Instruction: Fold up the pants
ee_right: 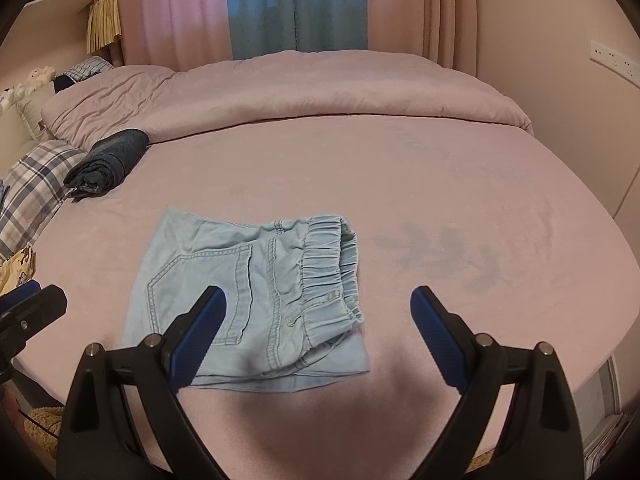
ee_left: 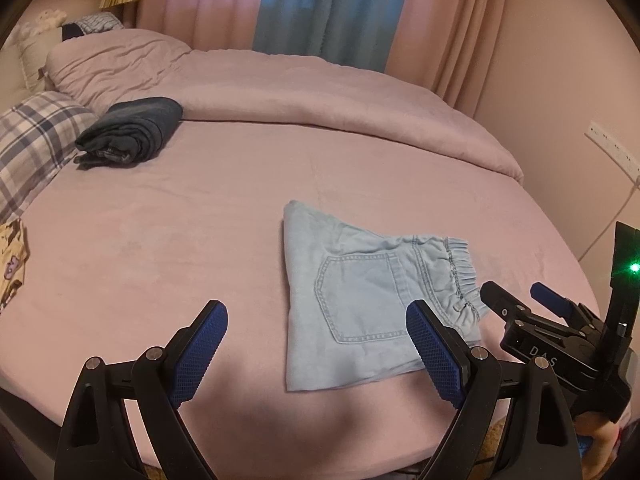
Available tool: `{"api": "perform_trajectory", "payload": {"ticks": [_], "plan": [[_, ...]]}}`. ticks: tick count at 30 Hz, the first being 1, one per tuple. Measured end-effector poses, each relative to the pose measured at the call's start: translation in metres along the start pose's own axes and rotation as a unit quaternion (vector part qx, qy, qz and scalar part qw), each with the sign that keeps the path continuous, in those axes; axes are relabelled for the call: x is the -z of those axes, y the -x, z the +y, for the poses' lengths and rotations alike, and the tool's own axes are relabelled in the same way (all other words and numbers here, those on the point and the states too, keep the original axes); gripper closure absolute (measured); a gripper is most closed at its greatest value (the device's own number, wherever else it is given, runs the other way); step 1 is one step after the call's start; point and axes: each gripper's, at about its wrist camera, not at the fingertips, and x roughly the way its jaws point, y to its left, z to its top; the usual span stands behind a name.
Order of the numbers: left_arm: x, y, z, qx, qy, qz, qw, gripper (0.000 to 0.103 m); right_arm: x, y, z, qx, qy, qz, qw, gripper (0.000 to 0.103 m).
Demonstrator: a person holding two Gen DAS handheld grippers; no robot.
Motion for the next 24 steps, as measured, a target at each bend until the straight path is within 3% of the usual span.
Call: {"api": "perform_trajectory", "payload": {"ticks": [24], "plan": [[0.0053, 0.0020, -0.0069, 0.013, 0.005, -0.001, 0.9999, 0.012, 0.0013, -0.0026, 0.0007, 0.001, 0.002, 0.002, 1.000, 0.009]]}}
